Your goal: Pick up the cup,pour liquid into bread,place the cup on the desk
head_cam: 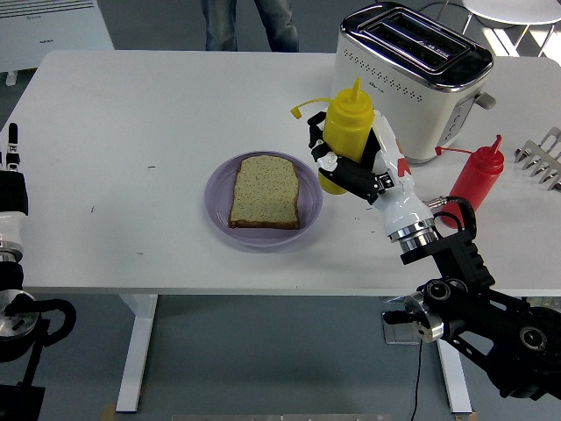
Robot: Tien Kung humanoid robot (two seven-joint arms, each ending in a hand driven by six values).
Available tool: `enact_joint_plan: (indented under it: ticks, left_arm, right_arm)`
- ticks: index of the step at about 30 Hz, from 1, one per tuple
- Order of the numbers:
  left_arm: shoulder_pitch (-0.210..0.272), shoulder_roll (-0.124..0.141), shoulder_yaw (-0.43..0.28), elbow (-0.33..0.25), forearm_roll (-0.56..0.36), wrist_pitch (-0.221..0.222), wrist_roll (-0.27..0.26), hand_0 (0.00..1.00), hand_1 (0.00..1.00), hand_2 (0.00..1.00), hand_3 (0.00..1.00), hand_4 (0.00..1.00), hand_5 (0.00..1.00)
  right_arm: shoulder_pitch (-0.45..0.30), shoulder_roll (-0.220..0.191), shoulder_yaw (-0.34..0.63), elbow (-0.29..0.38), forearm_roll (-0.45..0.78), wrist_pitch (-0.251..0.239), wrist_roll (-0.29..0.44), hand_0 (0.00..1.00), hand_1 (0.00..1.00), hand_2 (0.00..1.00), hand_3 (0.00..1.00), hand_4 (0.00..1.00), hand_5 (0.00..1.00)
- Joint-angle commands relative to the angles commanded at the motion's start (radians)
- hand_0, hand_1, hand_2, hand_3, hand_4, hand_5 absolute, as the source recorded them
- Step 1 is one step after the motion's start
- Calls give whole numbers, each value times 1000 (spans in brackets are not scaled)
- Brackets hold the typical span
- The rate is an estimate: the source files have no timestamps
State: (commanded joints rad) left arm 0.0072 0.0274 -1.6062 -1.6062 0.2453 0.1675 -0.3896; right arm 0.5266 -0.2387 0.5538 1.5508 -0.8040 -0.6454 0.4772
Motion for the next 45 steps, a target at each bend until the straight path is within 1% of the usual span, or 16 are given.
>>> enact_joint_plan:
  ticks: [2,6,8,16,30,45]
  left_arm:
    - [0,0,-1,0,0,0,0,881,886,873,761,542,998]
    - [-1,0,-1,0,0,0,0,881,886,873,761,542,998]
    - [-1,-1,-1,1,0,0,0,881,886,873,761,542,998]
    - [-2,-1,-3,0,0,0,0,881,886,873,761,542,998]
    - [-3,-2,-3,1,0,1,0,882,885,873,761,542,998]
    - [-3,-3,-4,2,0,1,0,882,885,873,761,542,998]
  right_arm:
    - [-12,11,0,-23,11,0,29,243,220,302,406,273,43]
    - [-20,19,-2,-46,15,0,50,251,226,303,406,278,47]
    - [-22,25,-10,-74,14,0,73,251,226,303,406,278,47]
    - [-21,41,-24,-146,22,0,113,256,229,304,405,278,50]
    - [-25,68,-28,-257,75,0,162,257,231,306,405,272,59]
    - [-26,89,-35,-324,122,0,168,257,235,307,405,270,61]
